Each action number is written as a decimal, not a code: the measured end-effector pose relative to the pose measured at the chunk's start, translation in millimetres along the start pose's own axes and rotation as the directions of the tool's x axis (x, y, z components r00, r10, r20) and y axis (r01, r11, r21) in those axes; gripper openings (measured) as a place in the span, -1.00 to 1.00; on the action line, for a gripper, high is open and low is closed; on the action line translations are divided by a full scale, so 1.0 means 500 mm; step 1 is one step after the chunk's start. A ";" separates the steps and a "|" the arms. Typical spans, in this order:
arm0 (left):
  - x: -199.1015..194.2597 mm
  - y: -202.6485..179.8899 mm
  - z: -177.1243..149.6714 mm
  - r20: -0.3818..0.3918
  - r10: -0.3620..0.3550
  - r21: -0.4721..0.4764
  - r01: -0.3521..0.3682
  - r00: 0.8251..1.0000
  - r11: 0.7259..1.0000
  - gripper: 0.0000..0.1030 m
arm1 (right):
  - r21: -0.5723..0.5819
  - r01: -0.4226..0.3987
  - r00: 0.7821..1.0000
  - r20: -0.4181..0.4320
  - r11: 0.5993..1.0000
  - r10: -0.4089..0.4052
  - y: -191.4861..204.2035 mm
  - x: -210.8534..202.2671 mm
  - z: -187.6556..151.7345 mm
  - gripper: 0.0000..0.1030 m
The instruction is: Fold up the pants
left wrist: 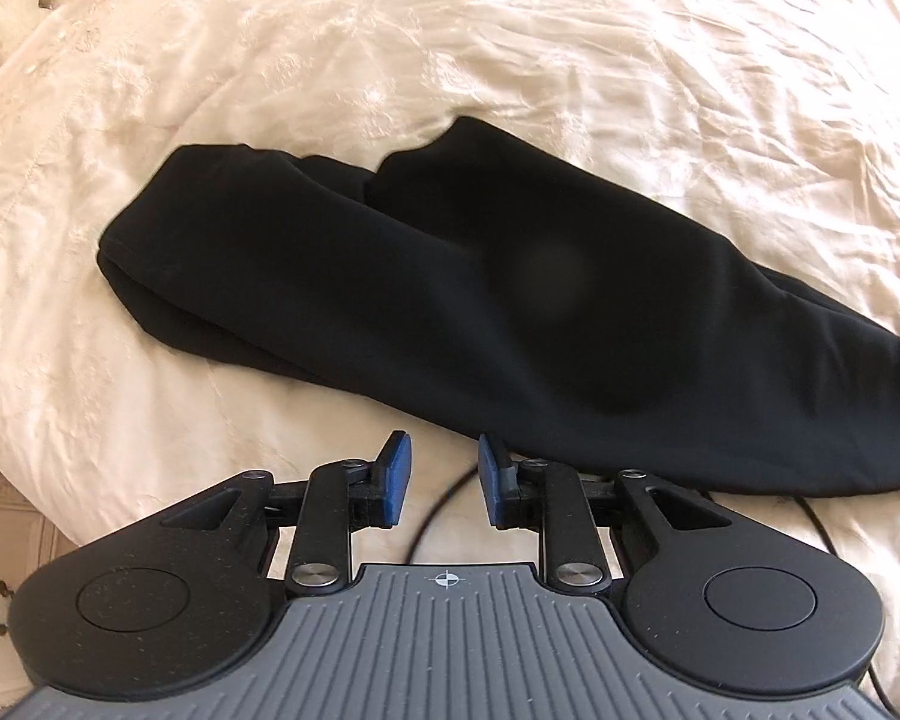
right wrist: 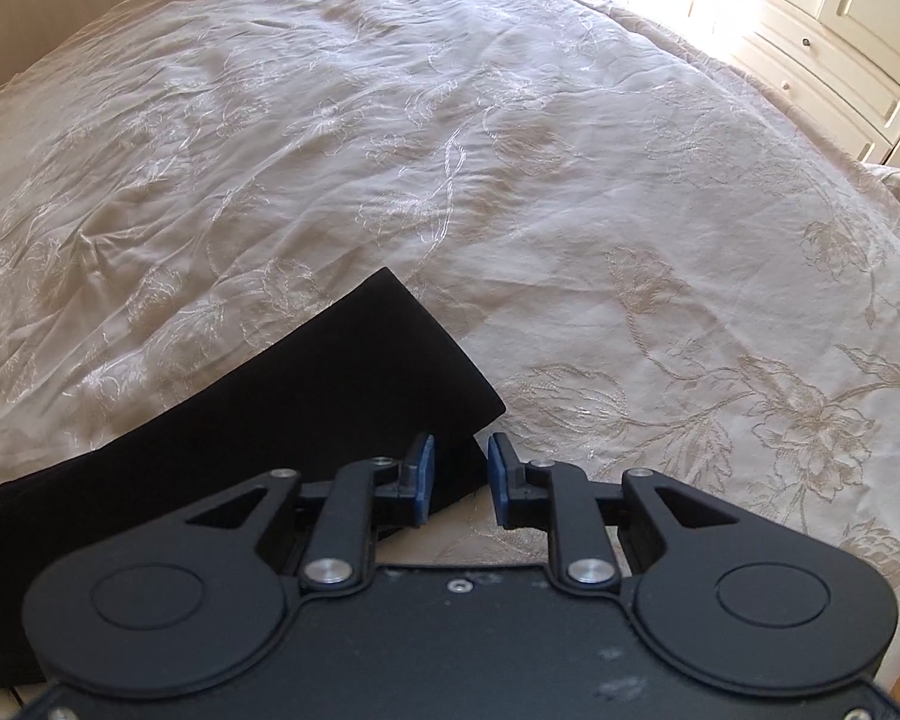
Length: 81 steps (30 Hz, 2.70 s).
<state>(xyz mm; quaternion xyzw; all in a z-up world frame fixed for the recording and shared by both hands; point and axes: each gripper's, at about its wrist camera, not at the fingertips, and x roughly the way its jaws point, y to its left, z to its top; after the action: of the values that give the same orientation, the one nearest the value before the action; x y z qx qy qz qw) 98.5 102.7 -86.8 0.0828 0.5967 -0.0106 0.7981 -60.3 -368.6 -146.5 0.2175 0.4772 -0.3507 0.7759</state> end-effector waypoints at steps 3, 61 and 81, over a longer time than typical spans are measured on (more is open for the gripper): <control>0.011 0.071 0.039 0.013 0.000 -0.042 0.001 1.000 0.999 -0.53 | 0.008 0.023 0.998 0.060 1.000 -0.024 0.018 -0.039 -0.005 -0.57; 0.353 0.523 0.329 -0.220 -0.190 0.113 0.218 0.957 0.969 0.20 | -0.893 -0.449 0.768 -0.399 -0.024 0.500 1.159 -0.277 -0.548 -0.68; 0.274 0.488 0.268 -0.046 -0.090 0.095 0.094 0.995 0.991 -0.69 | -0.650 -0.541 0.819 -0.266 0.533 0.508 0.976 -0.244 -0.326 -0.67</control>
<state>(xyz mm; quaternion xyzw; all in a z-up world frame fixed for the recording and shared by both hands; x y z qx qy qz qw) 293.5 335.0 -151.6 0.0941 0.6150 -0.0745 0.7794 174.3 103.8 -109.3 0.0473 0.5024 0.1111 0.8561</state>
